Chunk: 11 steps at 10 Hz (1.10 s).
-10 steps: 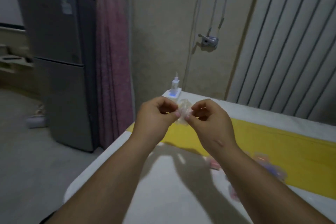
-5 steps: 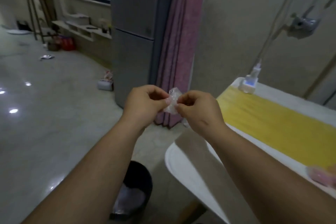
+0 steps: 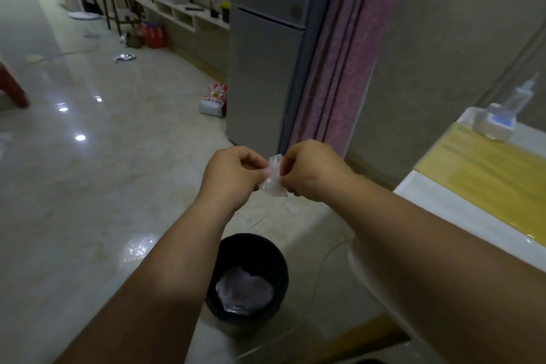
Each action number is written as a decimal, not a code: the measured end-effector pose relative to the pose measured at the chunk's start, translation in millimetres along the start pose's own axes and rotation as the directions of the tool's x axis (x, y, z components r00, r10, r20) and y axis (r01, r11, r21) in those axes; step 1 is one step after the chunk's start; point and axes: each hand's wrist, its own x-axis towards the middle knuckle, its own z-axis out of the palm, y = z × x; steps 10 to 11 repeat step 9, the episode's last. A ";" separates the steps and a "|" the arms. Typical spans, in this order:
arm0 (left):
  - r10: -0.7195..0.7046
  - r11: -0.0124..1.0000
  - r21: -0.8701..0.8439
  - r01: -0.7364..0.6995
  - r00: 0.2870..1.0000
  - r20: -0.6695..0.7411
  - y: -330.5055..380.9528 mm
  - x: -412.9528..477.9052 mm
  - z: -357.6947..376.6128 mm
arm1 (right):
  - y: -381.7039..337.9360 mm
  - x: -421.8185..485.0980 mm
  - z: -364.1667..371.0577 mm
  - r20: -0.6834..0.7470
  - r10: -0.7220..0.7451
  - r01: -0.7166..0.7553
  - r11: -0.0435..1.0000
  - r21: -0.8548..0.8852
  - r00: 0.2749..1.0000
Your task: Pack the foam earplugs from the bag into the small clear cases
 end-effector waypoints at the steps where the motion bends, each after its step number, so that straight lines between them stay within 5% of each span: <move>1: -0.025 0.999 0.024 0.025 1.000 -0.007 -7.9 4.2 -3.9 | -4.8 7.2 7.2 0.059 0.009 -0.009 1.000 -0.003 0.998; 5: -0.104 0.994 0.011 0.105 0.991 -0.084 -37.9 11.7 -18.1 | 0.1 27.9 22.1 0.145 0.087 -0.069 0.990 -0.124 0.986; 11: -0.070 0.998 0.003 0.070 0.996 -0.051 -28.8 6.5 -10.8 | -1.1 18.8 19.0 0.074 0.077 -0.069 0.992 -0.105 0.994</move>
